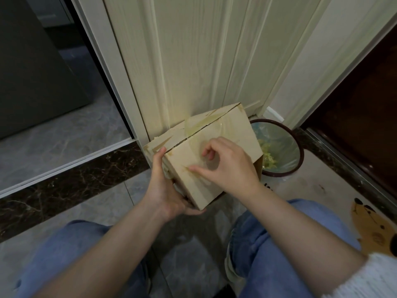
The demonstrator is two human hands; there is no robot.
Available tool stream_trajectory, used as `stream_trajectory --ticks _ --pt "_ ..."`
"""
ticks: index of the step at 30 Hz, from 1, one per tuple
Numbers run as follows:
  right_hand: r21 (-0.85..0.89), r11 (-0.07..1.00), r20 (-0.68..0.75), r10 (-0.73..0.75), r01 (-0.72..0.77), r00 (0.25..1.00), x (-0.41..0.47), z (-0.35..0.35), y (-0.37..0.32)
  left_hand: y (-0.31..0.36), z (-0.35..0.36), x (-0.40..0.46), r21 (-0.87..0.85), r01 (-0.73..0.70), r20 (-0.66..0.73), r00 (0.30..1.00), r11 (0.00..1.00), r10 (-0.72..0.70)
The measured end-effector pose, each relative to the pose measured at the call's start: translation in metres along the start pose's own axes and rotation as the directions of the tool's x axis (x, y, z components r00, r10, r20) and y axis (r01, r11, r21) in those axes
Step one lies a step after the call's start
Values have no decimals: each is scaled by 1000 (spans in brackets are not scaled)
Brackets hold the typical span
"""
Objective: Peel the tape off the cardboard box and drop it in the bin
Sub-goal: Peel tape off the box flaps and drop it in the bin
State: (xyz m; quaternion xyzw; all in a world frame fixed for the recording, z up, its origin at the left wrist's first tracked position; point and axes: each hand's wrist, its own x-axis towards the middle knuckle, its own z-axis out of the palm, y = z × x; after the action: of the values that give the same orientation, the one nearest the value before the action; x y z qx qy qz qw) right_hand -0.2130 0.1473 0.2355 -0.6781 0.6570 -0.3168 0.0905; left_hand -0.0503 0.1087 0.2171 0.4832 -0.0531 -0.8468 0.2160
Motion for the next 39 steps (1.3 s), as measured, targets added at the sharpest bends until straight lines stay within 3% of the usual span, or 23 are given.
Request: stream_trajectory --ticks 6,19,29,32,37,39 --pt "34 999 -32 -1 2 999 6 3 5 -1 0 0 -34 -4 48 999 999 5" --pt "-75 994 2 -77 77 997 7 11 5 -2 -3 -2 -35 -4 16 1000 999 4" --pt "-9 997 -28 -76 76 997 6 7 6 -2 -2 -2 -40 -6 -8 1000 999 5" --pt "78 995 -46 -60 64 997 6 6 5 -3 0 -2 -36 -11 -7 1000 999 10" --pt "419 894 -69 202 -156 977 10 -2 -3 -3 2 -2 -50 0 -23 1000 999 -2" --pt "475 859 -90 262 -190 961 13 -4 -1 -3 2 -2 -56 1 -28 1000 998 -2"
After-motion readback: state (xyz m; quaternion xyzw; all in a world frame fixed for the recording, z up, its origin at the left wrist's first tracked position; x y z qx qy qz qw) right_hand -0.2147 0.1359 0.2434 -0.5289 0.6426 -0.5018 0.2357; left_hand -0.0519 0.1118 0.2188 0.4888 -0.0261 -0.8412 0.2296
